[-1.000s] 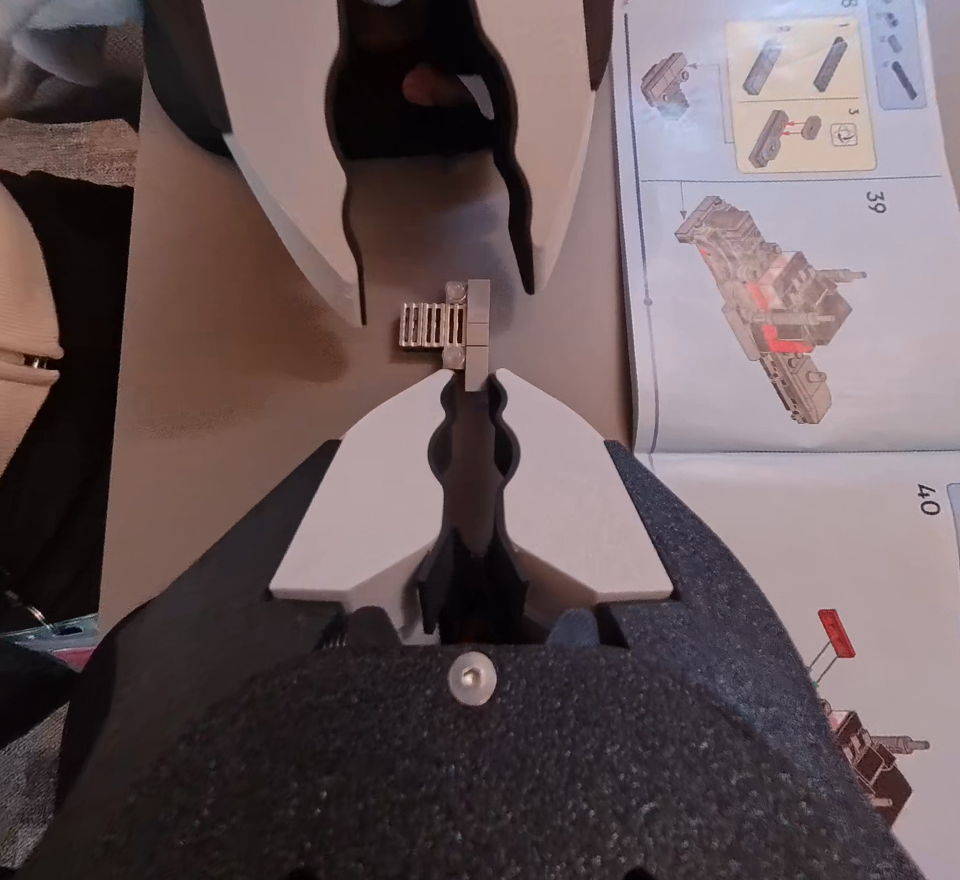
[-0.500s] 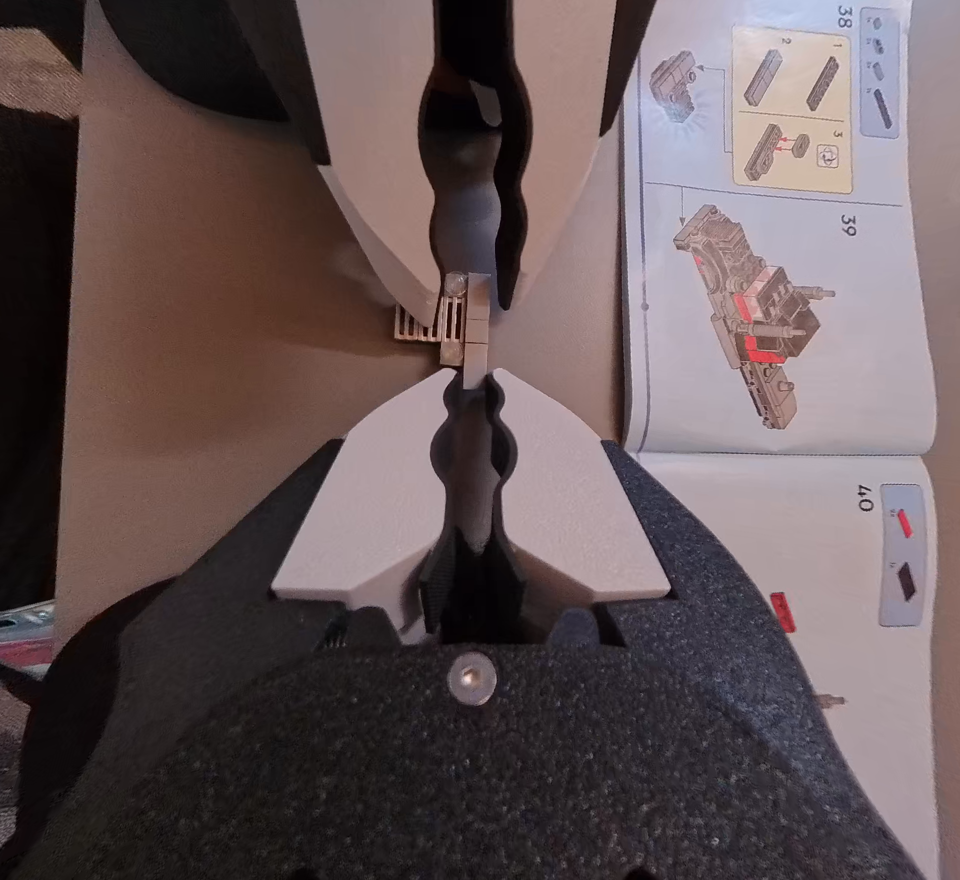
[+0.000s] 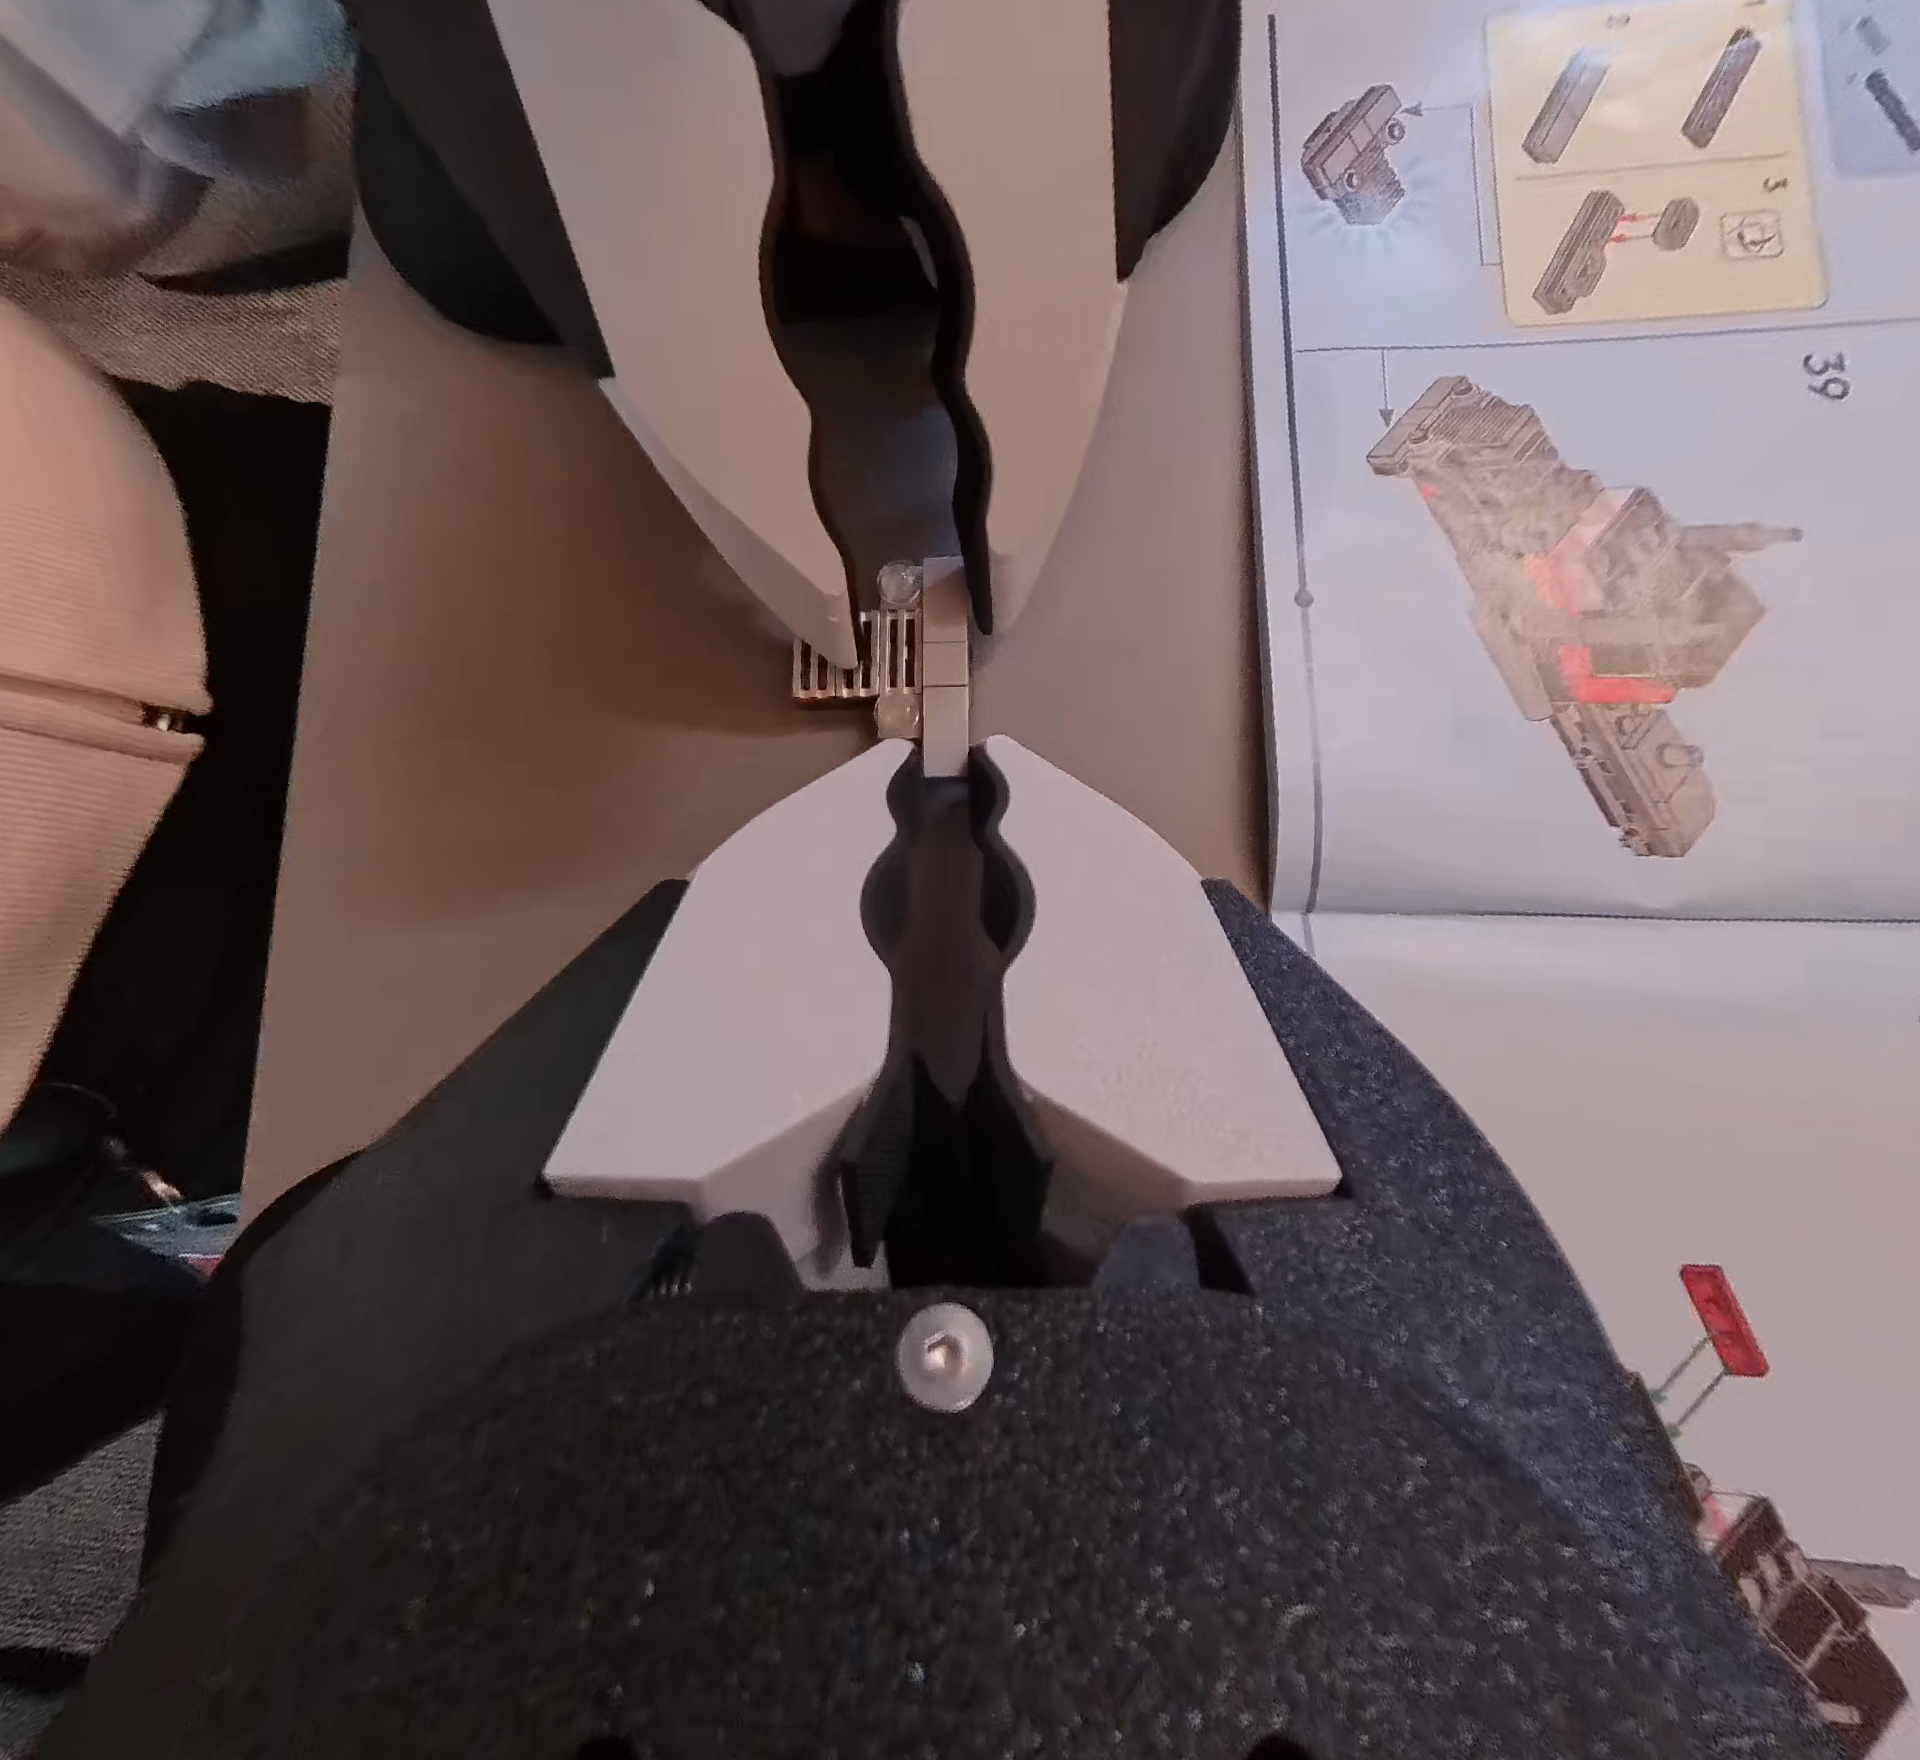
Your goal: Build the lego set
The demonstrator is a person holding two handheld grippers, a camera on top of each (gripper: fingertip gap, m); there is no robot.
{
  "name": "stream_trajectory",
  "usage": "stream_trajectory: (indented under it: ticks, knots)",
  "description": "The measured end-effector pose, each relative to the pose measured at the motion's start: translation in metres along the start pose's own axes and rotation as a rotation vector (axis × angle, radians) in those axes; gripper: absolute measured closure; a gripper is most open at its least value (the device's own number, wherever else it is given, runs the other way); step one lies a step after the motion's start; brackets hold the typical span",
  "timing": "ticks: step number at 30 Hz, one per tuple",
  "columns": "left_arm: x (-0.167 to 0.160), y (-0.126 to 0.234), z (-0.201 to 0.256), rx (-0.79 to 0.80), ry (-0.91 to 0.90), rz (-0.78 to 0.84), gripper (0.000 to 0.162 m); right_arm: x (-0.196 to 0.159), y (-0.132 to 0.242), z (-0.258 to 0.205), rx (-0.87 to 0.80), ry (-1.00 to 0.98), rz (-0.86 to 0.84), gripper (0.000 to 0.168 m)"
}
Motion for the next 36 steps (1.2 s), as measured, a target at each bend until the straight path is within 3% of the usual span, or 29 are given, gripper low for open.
stream_trajectory:
  ticks: [9, 14, 21, 26, 33, 36]
  knots:
    - [0.0, 0.0, 0.0, -0.008, 0.006, -0.004, 0.139, 0.0, 0.001, 0.0, 0.024, -0.027, 0.024, 0.16]
    - [0.0, -0.001, 0.001, -0.035, 0.015, -0.016, 0.14, 0.003, 0.001, -0.003, -0.06, 0.188, -0.092, 0.16]
    - [0.0, -0.001, 0.001, -0.04, 0.014, -0.017, 0.141, 0.005, 0.0, -0.001, -0.024, 0.211, -0.113, 0.16]
    - [0.0, -0.001, 0.002, -0.063, 0.021, -0.021, 0.141, 0.011, 0.001, -0.005, -0.123, 0.438, -0.263, 0.16]
    - [-0.001, -0.002, 0.002, -0.059, 0.015, -0.024, 0.141, 0.005, 0.0, 0.001, 0.079, 0.065, -0.07, 0.16]
    - [-0.001, -0.002, 0.002, -0.062, 0.018, -0.025, 0.141, 0.005, 0.0, 0.002, 0.114, 0.03, -0.037, 0.16]
Point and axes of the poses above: each gripper's, where its closed fingertips meet, y back along the fingers, x out of its top, z = x × y across the jaws, the point moved 3 cm from there along y, back along the fingers, and after that the axes turned 8 degrees about y, right-handed, at the moved point
